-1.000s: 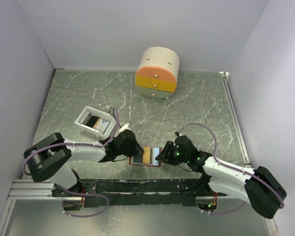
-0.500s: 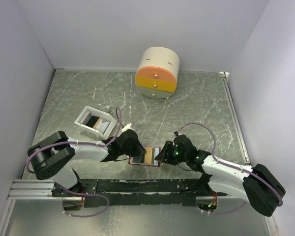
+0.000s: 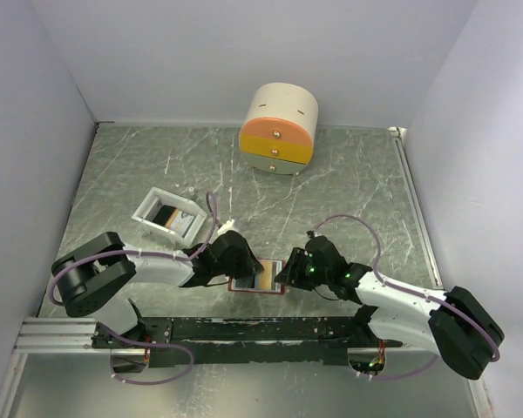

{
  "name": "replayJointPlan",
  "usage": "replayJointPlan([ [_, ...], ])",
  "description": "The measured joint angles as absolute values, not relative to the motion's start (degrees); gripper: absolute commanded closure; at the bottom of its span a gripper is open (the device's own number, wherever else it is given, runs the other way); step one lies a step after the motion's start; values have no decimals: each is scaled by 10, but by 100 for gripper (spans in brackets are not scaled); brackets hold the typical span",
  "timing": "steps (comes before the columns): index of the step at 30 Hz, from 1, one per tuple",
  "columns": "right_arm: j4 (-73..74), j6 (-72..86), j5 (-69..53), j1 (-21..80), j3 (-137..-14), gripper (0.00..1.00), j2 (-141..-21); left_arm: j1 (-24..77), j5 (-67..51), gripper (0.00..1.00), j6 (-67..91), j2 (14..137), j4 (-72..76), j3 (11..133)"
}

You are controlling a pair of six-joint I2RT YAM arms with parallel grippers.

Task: Put the credit cards into the card holder
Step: Insert the credit card into the card holder.

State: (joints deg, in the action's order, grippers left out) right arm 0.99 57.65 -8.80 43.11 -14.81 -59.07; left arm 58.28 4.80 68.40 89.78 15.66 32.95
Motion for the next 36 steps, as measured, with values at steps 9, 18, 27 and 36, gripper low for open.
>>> replayJointPlan([
  [9, 64, 563, -57, 431, -168, 52, -563, 587, 67, 49, 672, 821, 123, 329],
  [18, 78, 563, -59, 431, -190, 51, -565, 588, 119, 44, 622, 746, 37, 329],
  [27, 63, 566, -67, 432, -206, 50, -599, 588, 142, 40, 574, 715, -33, 311],
  [36, 35, 567, -78, 433, -213, 50, -654, 583, 139, 44, 568, 716, -47, 283],
])
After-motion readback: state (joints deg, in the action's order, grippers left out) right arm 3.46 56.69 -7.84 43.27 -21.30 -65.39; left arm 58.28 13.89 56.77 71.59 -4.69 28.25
